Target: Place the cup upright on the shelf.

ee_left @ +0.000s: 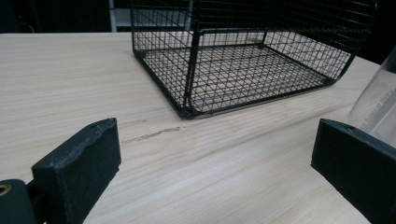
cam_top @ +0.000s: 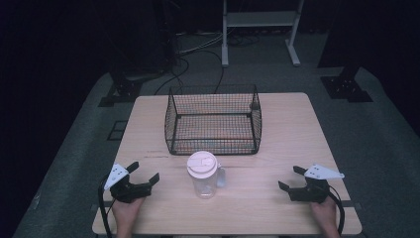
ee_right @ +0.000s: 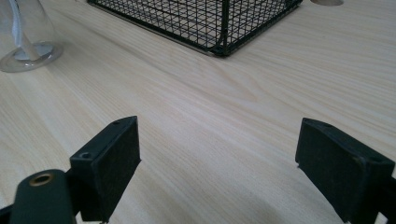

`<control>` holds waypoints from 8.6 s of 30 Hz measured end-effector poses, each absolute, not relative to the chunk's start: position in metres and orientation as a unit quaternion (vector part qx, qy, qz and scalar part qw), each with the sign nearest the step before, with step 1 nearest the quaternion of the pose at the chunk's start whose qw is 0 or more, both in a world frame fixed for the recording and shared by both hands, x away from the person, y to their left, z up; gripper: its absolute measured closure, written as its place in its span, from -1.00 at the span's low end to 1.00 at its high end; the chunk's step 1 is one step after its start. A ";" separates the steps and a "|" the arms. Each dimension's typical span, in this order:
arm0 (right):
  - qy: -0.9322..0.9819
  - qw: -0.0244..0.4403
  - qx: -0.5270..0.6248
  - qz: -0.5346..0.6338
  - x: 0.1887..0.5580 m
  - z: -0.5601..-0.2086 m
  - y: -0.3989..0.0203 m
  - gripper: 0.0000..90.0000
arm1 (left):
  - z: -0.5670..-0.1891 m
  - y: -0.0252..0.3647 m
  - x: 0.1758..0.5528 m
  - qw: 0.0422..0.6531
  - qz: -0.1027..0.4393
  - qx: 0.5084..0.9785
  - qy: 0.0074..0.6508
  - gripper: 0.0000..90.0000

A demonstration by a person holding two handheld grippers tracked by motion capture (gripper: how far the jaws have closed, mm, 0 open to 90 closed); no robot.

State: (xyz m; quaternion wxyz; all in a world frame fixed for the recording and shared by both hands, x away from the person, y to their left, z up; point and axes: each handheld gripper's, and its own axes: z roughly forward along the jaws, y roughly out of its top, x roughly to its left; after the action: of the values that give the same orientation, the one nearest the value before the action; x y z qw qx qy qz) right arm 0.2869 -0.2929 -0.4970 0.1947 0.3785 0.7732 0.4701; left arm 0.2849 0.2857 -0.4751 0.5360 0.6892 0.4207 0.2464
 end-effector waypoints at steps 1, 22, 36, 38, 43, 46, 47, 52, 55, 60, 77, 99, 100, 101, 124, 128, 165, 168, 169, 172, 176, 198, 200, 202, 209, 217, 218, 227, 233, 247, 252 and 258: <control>0.773 0.195 0.378 0.470 0.287 -0.497 -0.293 -0.71 | -0.475 0.284 0.285 0.536 0.246 0.690 0.419 -0.99; 0.778 0.196 0.375 0.465 0.286 -0.497 -0.292 -0.71 | -0.461 0.255 0.273 0.575 0.211 0.709 0.349 -0.99; 0.784 0.197 0.370 0.458 0.287 -0.497 -0.290 -0.71 | -0.442 0.242 0.274 0.561 0.178 0.747 0.310 -0.99; 0.783 0.197 0.370 0.458 0.287 -0.497 -0.290 -0.71 | -0.439 0.242 0.272 0.560 0.170 0.753 0.301 -0.99; 0.783 0.198 0.372 0.458 0.287 -0.497 -0.290 -0.71 | -0.437 0.237 0.268 0.546 0.153 0.774 0.282 -0.99; 0.782 0.198 0.373 0.458 0.287 -0.497 -0.290 -0.71 | -0.434 0.235 0.266 0.544 0.153 0.778 0.276 -0.99; 0.782 0.198 0.373 0.459 0.287 -0.497 -0.290 -0.71 | -0.432 0.234 0.264 0.543 0.152 0.779 0.272 -0.99; 0.782 0.198 0.372 0.460 0.287 -0.497 -0.290 -0.71 | -0.424 0.231 0.261 0.542 0.145 0.786 0.260 -0.99; 0.781 0.197 0.372 0.460 0.287 -0.497 -0.290 -0.71 | -0.419 0.225 0.259 0.537 0.146 0.793 0.248 -0.99; 0.781 0.197 0.372 0.462 0.287 -0.497 -0.291 -0.71 | -0.413 0.218 0.259 0.533 0.147 0.800 0.232 -0.99; 0.781 0.195 0.371 0.464 0.287 -0.497 -0.291 -0.71 | -0.401 0.188 0.270 0.513 0.118 0.826 0.199 -0.99; 0.780 0.192 0.369 0.468 0.286 -0.497 -0.291 -0.71 | -0.397 0.163 0.292 0.495 0.096 0.844 0.183 -1.00; 0.780 0.192 0.369 0.468 0.286 -0.497 -0.291 -0.71 | -0.397 0.162 0.294 0.492 0.094 0.845 0.185 -1.00; 0.779 0.192 0.369 0.469 0.286 -0.497 -0.292 -0.71 | -0.397 0.161 0.296 0.490 0.093 0.847 0.185 -1.00; 0.780 0.191 0.366 0.471 0.286 -0.497 -0.292 -0.71 | -0.394 0.135 0.317 0.447 0.074 0.875 0.171 -1.00; 0.780 0.191 0.366 0.471 0.286 -0.497 -0.292 -0.71 | -0.393 0.133 0.319 0.446 0.073 0.876 0.171 -1.00; 0.778 0.189 0.367 0.473 0.286 -0.497 -0.292 -0.71 | -0.368 0.118 0.323 0.421 0.080 0.891 0.149 -0.89; 0.778 0.189 0.367 0.474 0.286 -0.497 -0.292 -0.71 | -0.365 0.117 0.323 0.420 0.080 0.891 0.151 -0.89; 0.778 0.190 0.367 0.474 0.286 -0.497 -0.292 -0.71 | -0.362 0.115 0.325 0.418 0.080 0.892 0.152 -0.89; 0.778 0.191 0.366 0.474 0.286 -0.497 -0.293 -0.71 | -0.357 0.113 0.326 0.416 0.083 0.893 0.152 -0.89; 0.777 0.189 0.367 0.475 0.286 -0.497 -0.293 -0.71 | -0.349 0.110 0.330 0.412 0.081 0.896 0.147 -0.89; 0.775 0.189 0.366 0.479 0.286 -0.497 -0.293 -0.71 | -0.286 0.092 0.361 0.424 0.069 0.893 0.134 -0.89; 0.775 0.190 0.366 0.480 0.286 -0.497 -0.293 -0.71 | -0.274 0.088 0.365 0.415 0.076 0.897 0.129 -0.89; 0.774 0.189 0.366 0.480 0.286 -0.497 -0.293 -0.71 | -0.268 0.085 0.368 0.408 0.078 0.901 0.126 -0.89; 0.774 0.188 0.366 0.481 0.286 -0.496 -0.294 -0.71 | -0.255 0.079 0.378 0.397 0.083 0.906 0.124 -0.89; 0.773 0.188 0.367 0.482 0.287 -0.496 -0.294 -0.71 | -0.246 0.076 0.395 0.390 0.081 0.907 0.136 -0.89; 0.773 0.188 0.367 0.482 0.287 -0.496 -0.294 -0.71 | -0.244 0.075 0.398 0.388 0.081 0.907 0.138 -0.89; 0.771 0.187 0.368 0.485 0.287 -0.496 -0.295 -0.71 | -0.235 0.068 0.419 0.373 0.087 0.910 0.156 -0.89; 0.770 0.186 0.369 0.486 0.287 -0.496 -0.295 -0.71 | -0.233 0.064 0.432 0.366 0.090 0.911 0.168 -0.89; 0.765 0.183 0.372 0.492 0.287 -0.496 -0.297 -0.71 | -0.239 0.065 0.468 0.361 0.094 0.902 0.215 -0.89; 0.765 0.181 0.373 0.493 0.287 -0.496 -0.297 -0.71 | -0.243 0.066 0.476 0.362 0.097 0.899 0.227 -0.89; 0.763 0.181 0.374 0.494 0.287 -0.496 -0.297 -0.71 | -0.248 0.065 0.485 0.362 0.098 0.896 0.240 -0.89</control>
State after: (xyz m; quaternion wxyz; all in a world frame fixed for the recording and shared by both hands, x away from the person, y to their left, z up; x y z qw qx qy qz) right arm 0.2870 -0.2974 -0.4958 0.1810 0.3742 0.7634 0.4944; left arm 0.4851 0.0650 -0.2477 0.3615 0.8957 0.2399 0.0978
